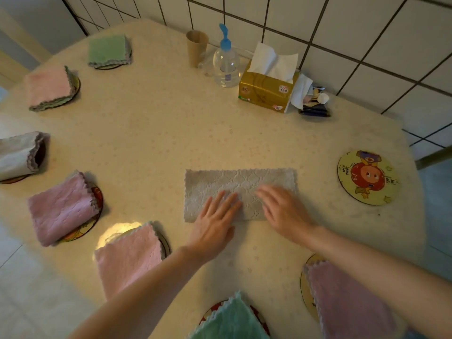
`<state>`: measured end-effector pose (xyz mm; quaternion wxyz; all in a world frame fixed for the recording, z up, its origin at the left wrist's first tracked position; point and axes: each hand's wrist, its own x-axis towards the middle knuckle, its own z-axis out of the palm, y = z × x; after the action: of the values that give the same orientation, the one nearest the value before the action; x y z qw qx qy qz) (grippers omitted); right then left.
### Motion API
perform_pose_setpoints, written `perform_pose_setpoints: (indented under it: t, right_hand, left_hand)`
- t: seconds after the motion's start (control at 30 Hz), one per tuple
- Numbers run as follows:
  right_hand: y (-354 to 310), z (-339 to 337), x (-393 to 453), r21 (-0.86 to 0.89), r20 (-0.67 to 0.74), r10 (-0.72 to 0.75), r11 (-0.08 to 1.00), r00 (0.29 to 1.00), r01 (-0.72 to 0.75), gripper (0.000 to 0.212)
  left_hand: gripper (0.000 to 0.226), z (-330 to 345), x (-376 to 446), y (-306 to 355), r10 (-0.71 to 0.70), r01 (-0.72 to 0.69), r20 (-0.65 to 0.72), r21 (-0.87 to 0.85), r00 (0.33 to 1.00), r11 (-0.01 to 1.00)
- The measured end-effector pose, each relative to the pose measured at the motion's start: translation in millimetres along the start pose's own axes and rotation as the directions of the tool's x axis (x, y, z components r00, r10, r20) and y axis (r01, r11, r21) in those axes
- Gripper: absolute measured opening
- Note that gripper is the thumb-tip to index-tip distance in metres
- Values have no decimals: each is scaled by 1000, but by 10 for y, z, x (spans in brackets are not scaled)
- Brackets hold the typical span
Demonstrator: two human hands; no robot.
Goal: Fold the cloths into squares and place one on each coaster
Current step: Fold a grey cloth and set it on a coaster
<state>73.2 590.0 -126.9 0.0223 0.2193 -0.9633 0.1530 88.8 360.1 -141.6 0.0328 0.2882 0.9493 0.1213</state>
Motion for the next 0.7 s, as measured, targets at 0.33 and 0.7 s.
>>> perform_pose_setpoints:
  t: [0.33, 0.7]
  right_hand:
    - [186, 82, -621, -191, 234, -173, 957, 957, 219, 66]
    - [341, -145, -521, -182, 310, -265, 926, 913, 331, 81]
  left_hand:
    - [71, 85, -446, -276, -57, 29, 262, 110, 963, 994]
    - [82, -50, -689, -345, -210, 142, 275, 249, 938, 958]
